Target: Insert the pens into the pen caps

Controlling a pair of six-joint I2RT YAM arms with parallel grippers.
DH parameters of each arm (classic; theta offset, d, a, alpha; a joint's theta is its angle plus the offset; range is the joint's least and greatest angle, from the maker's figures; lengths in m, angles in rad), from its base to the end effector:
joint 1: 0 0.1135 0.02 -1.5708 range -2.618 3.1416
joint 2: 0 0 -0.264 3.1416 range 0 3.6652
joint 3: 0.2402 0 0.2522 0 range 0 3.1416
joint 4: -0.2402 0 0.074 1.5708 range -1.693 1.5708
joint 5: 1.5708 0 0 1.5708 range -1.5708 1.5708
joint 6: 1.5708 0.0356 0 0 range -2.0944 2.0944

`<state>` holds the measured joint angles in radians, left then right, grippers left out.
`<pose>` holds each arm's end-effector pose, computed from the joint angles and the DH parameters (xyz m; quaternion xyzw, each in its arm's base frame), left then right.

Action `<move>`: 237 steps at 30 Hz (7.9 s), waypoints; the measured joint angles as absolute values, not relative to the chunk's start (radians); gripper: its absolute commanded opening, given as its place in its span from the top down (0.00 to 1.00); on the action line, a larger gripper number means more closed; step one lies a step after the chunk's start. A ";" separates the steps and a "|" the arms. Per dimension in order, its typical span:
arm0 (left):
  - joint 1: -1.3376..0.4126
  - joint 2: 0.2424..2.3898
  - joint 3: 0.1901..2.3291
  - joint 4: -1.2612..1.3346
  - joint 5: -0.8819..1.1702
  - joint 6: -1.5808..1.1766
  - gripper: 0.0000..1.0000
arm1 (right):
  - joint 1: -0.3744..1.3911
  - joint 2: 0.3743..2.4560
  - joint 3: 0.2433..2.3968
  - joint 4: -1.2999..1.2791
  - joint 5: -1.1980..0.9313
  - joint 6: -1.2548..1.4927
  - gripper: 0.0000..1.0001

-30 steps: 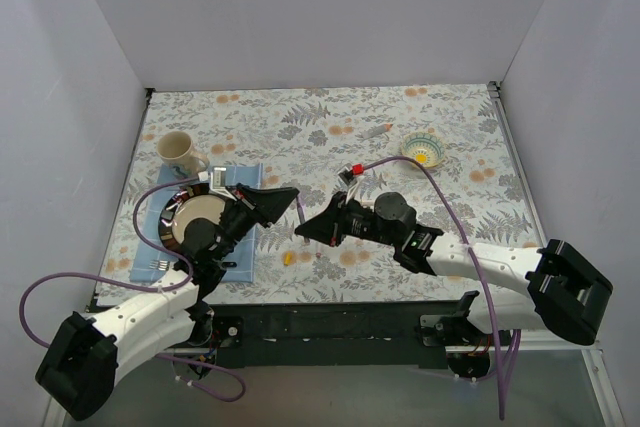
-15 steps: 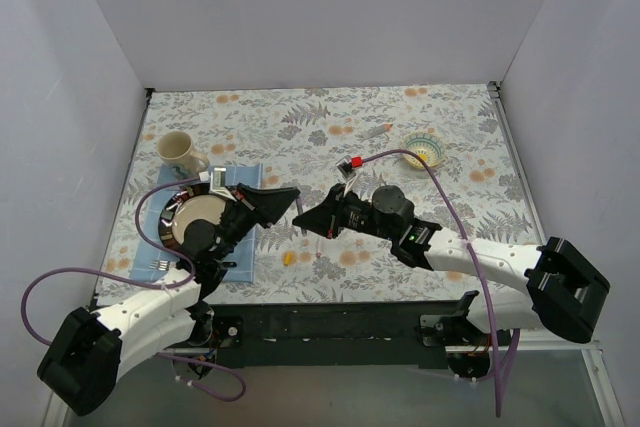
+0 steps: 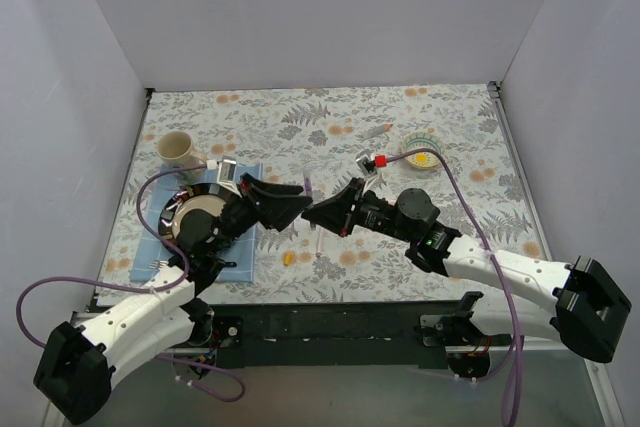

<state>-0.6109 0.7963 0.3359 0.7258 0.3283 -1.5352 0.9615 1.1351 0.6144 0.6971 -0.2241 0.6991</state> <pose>0.1453 -0.1158 0.2754 -0.1509 0.5942 -0.7361 0.2870 0.1411 0.2161 0.3021 -0.1685 0.6213 0.6108 0.4610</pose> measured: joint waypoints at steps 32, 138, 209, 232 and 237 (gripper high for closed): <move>-0.607 0.964 0.483 0.743 0.469 -1.570 1.00 | 0.962 1.033 0.574 0.525 -0.251 0.609 0.99; -0.826 1.212 0.894 -0.286 -0.315 -1.270 0.02 | 0.625 1.503 1.111 -0.474 0.350 0.776 0.38; -0.716 1.491 0.896 -0.048 0.110 -1.414 0.21 | 0.801 1.402 0.707 -0.060 0.049 0.670 0.99; -0.717 1.539 0.895 0.043 0.232 -1.387 1.00 | 0.918 1.269 0.695 0.050 0.078 0.626 0.71; -0.715 1.525 0.875 0.051 0.277 -1.412 1.00 | 0.919 1.264 0.645 0.126 0.035 0.624 0.68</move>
